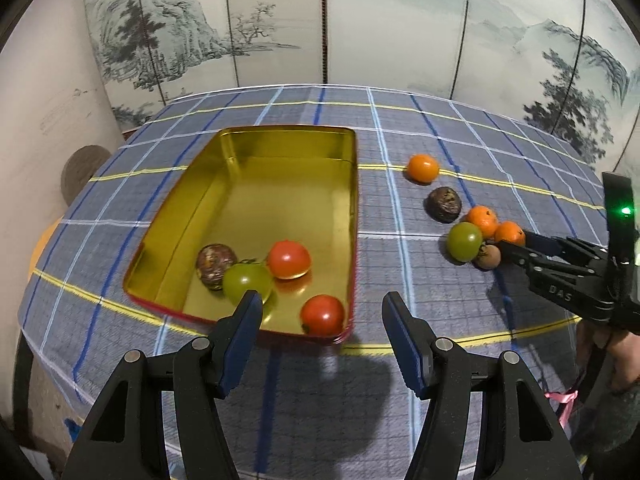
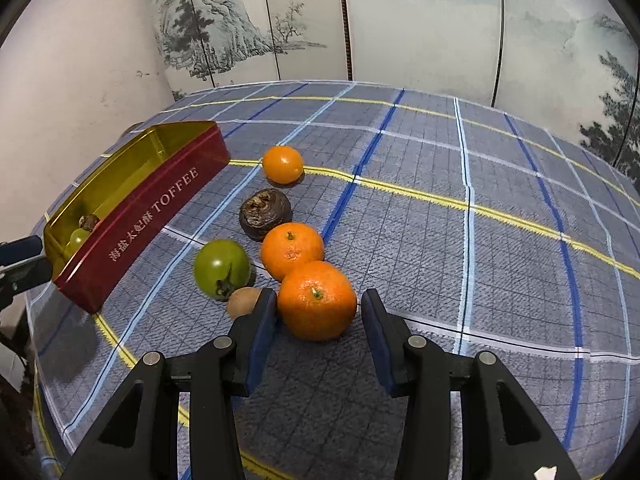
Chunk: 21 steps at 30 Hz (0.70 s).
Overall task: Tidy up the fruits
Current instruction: 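Move the right tool to the fruits and grasp an orange mandarin, then grasp another green tomato with the left tool while right holds the mandarin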
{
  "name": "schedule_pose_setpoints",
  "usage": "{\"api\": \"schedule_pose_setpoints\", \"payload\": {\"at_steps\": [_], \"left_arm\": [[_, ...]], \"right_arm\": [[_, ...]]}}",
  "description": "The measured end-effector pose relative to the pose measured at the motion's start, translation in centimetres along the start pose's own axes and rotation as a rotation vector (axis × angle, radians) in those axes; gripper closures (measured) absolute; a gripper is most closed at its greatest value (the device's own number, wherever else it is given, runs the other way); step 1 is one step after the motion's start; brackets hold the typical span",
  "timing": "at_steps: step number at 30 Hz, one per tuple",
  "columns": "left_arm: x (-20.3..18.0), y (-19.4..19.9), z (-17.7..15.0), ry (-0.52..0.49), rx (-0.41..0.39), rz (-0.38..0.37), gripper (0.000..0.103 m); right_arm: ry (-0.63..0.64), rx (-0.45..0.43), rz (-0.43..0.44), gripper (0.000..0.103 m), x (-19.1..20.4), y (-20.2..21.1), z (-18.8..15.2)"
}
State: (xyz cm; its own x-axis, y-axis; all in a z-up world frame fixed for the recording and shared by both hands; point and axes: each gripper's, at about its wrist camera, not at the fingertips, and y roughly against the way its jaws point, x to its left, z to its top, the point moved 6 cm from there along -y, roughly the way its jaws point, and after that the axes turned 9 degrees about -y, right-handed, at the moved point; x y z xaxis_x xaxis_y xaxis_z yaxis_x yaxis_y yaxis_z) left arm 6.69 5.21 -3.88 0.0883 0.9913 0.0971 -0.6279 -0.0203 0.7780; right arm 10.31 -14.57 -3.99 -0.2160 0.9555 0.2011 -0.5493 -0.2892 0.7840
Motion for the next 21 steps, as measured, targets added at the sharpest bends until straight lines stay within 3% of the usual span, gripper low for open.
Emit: {"api": "schedule_pose_setpoints", "payload": {"at_steps": [11,21], "left_arm": [[-2.7,-1.0,1.1,-0.04,0.006,-0.034,0.04],[-5.4,-2.9,2.4,-0.055,0.007,-0.086,0.04]], "right_arm": [[-0.009,0.013,0.01,0.066,-0.4,-0.5,0.0],[-0.047,-0.016,-0.143,0.066,-5.6,0.9,-0.1]]}}
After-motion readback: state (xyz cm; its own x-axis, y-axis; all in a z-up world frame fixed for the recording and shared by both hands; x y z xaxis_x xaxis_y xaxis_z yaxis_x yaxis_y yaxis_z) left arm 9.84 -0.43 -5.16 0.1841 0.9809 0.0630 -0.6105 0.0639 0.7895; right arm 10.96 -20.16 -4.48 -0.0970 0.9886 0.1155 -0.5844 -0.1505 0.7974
